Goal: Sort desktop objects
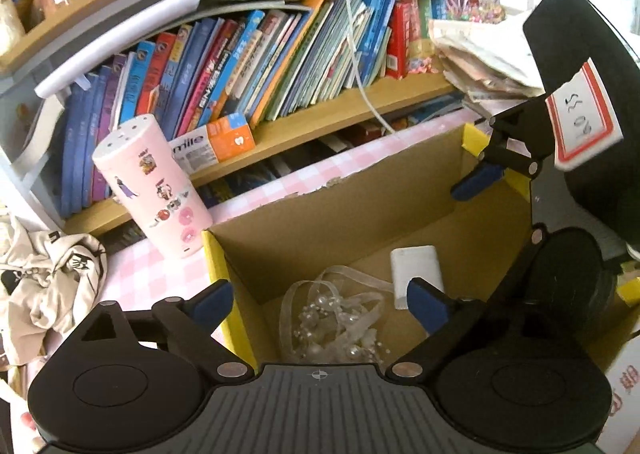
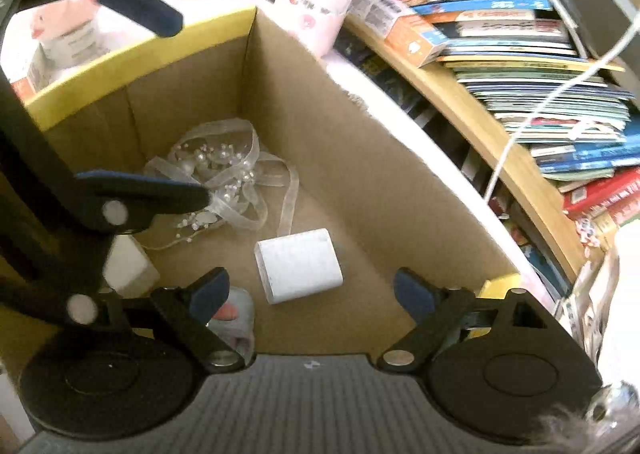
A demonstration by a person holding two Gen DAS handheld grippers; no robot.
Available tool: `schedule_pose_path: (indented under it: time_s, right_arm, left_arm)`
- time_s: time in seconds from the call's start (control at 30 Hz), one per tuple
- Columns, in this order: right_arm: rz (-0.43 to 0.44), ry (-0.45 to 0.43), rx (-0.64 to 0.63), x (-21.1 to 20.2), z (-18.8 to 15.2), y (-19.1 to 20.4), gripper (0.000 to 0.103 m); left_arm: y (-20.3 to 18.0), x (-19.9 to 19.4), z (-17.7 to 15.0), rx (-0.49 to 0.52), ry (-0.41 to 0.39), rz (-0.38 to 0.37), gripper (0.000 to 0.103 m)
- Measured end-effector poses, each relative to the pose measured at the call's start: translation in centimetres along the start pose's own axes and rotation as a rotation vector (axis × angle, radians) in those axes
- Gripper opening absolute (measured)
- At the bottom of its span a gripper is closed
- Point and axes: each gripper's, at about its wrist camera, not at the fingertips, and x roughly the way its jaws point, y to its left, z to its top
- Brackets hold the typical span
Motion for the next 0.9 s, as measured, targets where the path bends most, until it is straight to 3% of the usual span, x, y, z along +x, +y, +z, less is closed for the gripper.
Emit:
schedule_pose_path:
  time_s: [0.43,0.77,0.9]
  right_arm:
    - [-0.066,-0.140,0.178,-6.7,-3.1,0.0,0.092]
    - [-0.107,-0.206,0.283,-9.3,-5.5,1.9,0.097]
    - [-0.112,-0.228,0.324,-10.4,-6.4,3.1,0.099]
  left_arm:
    - [-0.6,-5.8,-2.0,-0.053,-0.085,-0.015,0.100]
    - [0.3,-8.5,-4.0,-0.268,-0.139,0.018,0.100]
    - [0.0,-9.4,-5.0,-0.271,-0.166,0.027,0.100]
